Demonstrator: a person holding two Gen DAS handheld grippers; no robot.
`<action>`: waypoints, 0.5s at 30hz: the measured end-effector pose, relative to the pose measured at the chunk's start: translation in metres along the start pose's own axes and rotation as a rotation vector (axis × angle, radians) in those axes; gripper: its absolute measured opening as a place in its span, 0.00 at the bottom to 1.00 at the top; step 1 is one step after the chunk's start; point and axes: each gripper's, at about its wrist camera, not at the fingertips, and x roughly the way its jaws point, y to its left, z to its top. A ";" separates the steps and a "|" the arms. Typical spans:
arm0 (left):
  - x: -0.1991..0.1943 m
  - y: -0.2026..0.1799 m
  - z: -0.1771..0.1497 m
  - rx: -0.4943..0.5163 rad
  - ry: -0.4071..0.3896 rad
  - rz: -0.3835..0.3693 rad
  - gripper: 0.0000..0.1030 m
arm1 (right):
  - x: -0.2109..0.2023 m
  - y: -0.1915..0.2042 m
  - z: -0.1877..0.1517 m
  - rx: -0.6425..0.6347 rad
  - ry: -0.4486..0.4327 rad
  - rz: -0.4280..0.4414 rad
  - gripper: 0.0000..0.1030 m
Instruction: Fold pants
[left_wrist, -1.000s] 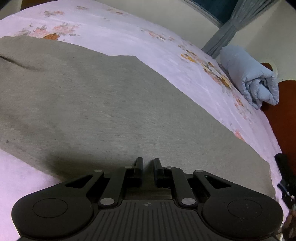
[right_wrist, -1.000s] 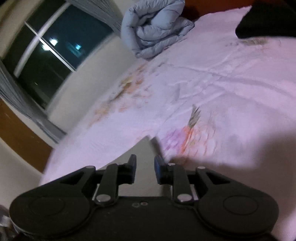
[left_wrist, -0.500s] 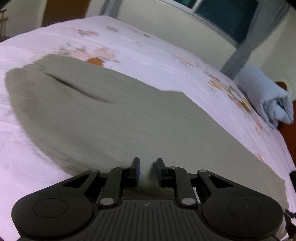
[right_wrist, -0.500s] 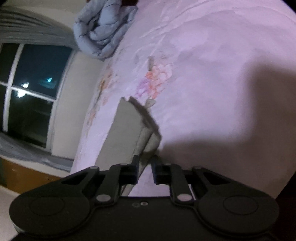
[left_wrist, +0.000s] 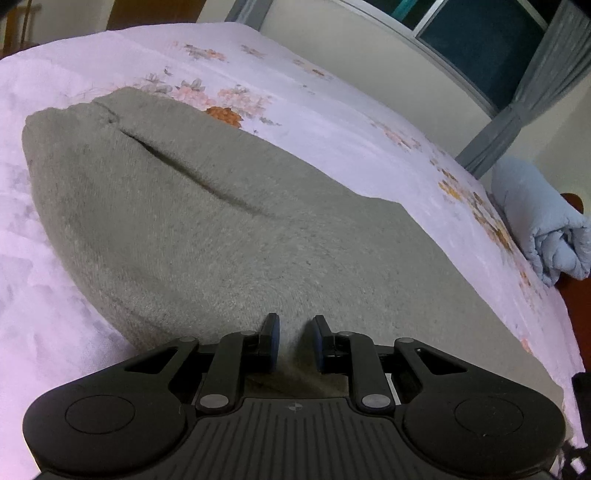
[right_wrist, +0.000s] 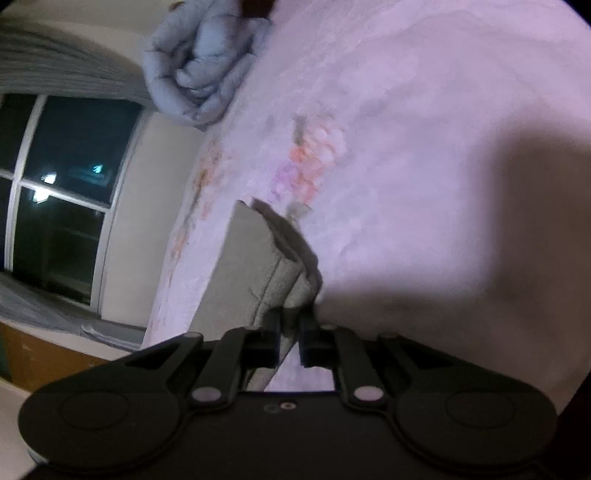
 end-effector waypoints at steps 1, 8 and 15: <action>0.000 0.000 0.000 0.007 0.002 0.000 0.19 | -0.005 0.010 0.001 -0.056 -0.026 0.026 0.00; -0.001 0.005 -0.001 -0.009 0.004 -0.021 0.19 | 0.012 0.012 -0.005 -0.243 -0.009 -0.166 0.00; -0.002 0.009 0.001 -0.003 0.014 -0.042 0.19 | -0.032 -0.008 0.001 0.027 -0.169 -0.027 0.00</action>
